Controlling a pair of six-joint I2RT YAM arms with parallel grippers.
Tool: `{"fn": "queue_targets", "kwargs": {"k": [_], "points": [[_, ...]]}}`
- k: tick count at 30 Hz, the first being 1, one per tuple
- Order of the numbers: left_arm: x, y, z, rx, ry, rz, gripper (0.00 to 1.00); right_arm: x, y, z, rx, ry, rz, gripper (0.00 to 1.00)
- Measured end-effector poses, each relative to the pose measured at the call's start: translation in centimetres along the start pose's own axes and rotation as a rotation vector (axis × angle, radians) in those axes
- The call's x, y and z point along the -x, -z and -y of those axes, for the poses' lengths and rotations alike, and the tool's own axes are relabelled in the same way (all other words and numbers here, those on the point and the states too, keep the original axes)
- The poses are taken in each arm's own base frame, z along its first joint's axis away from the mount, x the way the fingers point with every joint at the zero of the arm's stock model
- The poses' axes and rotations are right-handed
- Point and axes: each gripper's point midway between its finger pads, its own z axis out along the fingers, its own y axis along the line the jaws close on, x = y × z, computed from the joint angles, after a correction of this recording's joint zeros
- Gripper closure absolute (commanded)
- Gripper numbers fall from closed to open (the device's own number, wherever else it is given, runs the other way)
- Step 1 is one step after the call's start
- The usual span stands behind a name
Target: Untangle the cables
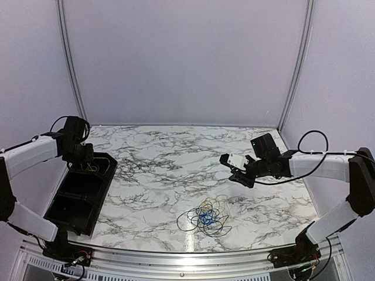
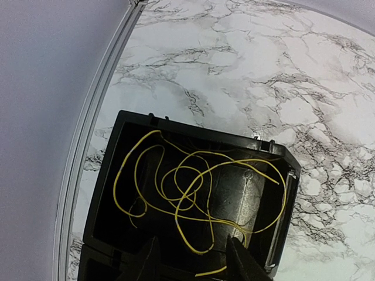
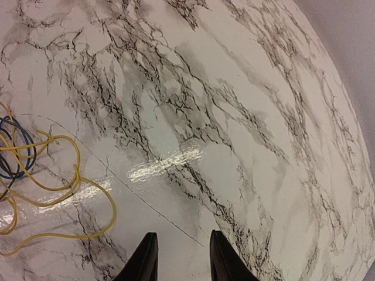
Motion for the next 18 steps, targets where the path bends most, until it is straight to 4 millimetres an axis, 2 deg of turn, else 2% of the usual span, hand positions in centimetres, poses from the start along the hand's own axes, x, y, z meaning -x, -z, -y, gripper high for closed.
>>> {"fn": "queue_targets", "kwargs": {"k": [3,7,9,12,15,16,18], "points": [[-0.9,-1.2,0.2,0.008,-0.011,-0.043,0.66,0.0,0.0,0.0,0.0,0.0,0.0,0.69],[-2.0,-2.6,0.1,0.033,-0.029,-0.097,0.82,0.0,0.0,0.0,0.001,0.001,-0.001,0.69],[-2.0,-3.1,0.0,0.049,-0.038,-0.107,0.89,0.0,0.0,0.0,0.001,0.001,-0.001,0.69],[-1.8,-3.6,-0.4,0.081,-0.046,-0.107,0.94,0.0,0.0,0.0,0.001,0.001,-0.001,0.69],[-1.7,-3.9,-1.2,0.122,-0.061,-0.11,0.95,0.0,0.0,0.0,0.001,0.002,-0.001,0.69],[-1.8,-4.1,-1.5,0.135,-0.065,-0.113,0.93,0.0,0.0,0.0,0.001,0.003,-0.002,0.69],[-1.9,-4.2,-1.8,0.153,-0.073,-0.117,0.82,0.0,0.0,0.0,0.001,0.003,-0.002,0.69]]}}
